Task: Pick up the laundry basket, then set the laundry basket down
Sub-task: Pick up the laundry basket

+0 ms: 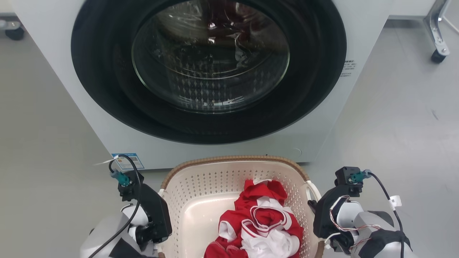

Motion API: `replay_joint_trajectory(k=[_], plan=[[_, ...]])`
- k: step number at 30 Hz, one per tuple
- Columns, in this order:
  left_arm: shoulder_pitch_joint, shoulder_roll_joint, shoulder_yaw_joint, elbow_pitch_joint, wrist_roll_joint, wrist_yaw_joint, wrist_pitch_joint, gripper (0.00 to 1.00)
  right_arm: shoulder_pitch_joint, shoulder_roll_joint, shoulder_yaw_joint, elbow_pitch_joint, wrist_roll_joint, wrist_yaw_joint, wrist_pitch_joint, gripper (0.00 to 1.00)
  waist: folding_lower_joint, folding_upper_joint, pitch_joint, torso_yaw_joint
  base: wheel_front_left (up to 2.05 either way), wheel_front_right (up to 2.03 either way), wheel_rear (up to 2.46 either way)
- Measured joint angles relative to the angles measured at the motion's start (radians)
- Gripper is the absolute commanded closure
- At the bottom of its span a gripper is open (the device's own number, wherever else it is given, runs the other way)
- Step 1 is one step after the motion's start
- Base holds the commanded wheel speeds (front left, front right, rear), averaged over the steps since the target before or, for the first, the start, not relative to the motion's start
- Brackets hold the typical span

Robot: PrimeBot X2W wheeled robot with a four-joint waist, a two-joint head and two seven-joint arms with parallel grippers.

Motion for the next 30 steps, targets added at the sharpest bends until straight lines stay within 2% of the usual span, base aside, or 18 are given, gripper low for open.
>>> replay_joint_trajectory(k=[15, 30], plan=[[0.075, 0.0, -0.002, 0.003, -0.019, 0.001, 0.041, 1.0, 0.073, 0.0, 0.028, -0.004, 0.061, 0.0, 0.049, 1.0, 0.0, 0.0, -0.103, 0.01, 0.0, 0.0, 0.0], [0.092, 0.0, -0.002, 0.004, -0.03, 0.011, 0.05, 1.0, 0.084, -0.001, 0.044, -0.009, 0.097, -0.001, 0.066, 1.0, 0.0001, 0.0, -0.126, 0.005, 0.0, 0.0, 0.0]])
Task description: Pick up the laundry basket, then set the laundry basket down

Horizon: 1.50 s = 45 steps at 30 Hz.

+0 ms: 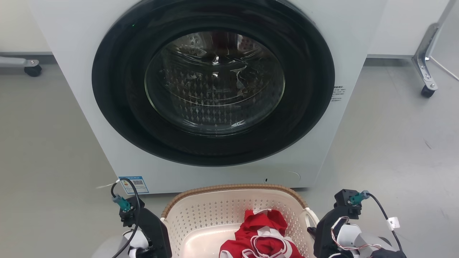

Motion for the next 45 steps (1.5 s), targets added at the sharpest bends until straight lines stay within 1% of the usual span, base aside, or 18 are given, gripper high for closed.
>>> replay_joint_trajectory(k=[12, 30, 38, 45], plan=[[0.003, 0.0, -0.001, 0.0, 0.0, 0.008, 0.003, 1.0, 0.007, 0.0, 0.008, -0.001, 0.02, 0.0, 0.001, 1.0, 0.0, 0.0002, -0.001, -0.003, 0.0, 0.0, 0.0], [0.003, 0.0, 0.0, 0.0, -0.006, 0.008, -0.012, 1.0, 0.007, -0.001, 0.022, -0.003, 0.035, 0.0, -0.01, 1.0, 0.0001, 0.0001, 0.013, -0.008, 0.0, 0.0, 0.0], [0.002, 0.001, 0.004, -0.002, -0.012, 0.008, -0.048, 1.0, -0.001, -0.002, 0.03, -0.01, 0.042, 0.0, -0.026, 1.0, 0.0, 0.0002, 0.04, -0.014, 0.0, 0.0, 0.0], [-0.041, 0.002, 0.006, -0.03, -0.01, 0.013, -0.102, 1.0, -0.045, -0.009, 0.03, -0.026, 0.043, -0.001, -0.058, 1.0, 0.0001, 0.0002, 0.099, -0.016, 0.0, 0.0, 0.0]])
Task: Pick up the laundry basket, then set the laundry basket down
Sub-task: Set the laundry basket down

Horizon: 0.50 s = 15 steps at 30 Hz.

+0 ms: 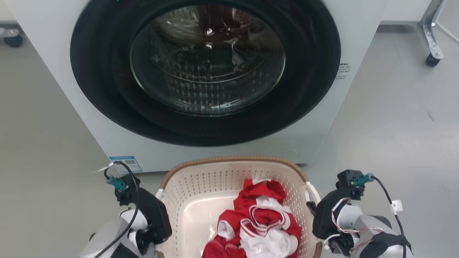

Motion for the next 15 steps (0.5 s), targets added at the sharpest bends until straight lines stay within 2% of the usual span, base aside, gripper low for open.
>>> replay_joint_trajectory(k=[15], plan=[[-0.085, 0.009, -0.008, -0.039, 0.025, 0.013, -0.144, 1.0, -0.109, -0.013, 0.018, -0.03, -0.036, 0.0, -0.138, 1.0, 0.0002, 0.0, 0.228, 0.001, 0.0, 0.0, 0.0]])
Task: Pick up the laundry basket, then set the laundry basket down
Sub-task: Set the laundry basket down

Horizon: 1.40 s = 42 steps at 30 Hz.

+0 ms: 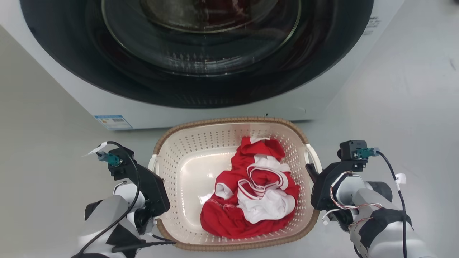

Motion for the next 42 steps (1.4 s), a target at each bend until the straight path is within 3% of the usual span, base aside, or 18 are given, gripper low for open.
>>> replay_joint_trajectory(k=[2, 19, 42], plan=[[-0.015, 0.0, -0.001, -0.009, 0.003, 0.008, -0.045, 1.0, -0.025, -0.004, 0.007, -0.007, -0.009, 0.0, -0.045, 1.0, 0.0, 0.0001, 0.073, 0.0, 0.0, 0.0, 0.0], [-0.096, -0.004, -0.02, -0.031, 0.045, 0.027, -0.209, 1.0, -0.117, -0.029, 0.047, -0.03, -0.066, 0.0, -0.196, 1.0, 0.0, 0.0, 0.322, 0.003, 0.0, 0.0, 0.0], [-0.163, -0.003, -0.033, -0.022, 0.081, 0.033, -0.338, 1.0, -0.185, -0.028, 0.049, -0.003, -0.077, 0.0, -0.298, 1.0, -0.0003, 0.0, 0.479, 0.003, 0.0, 0.0, 0.0]])
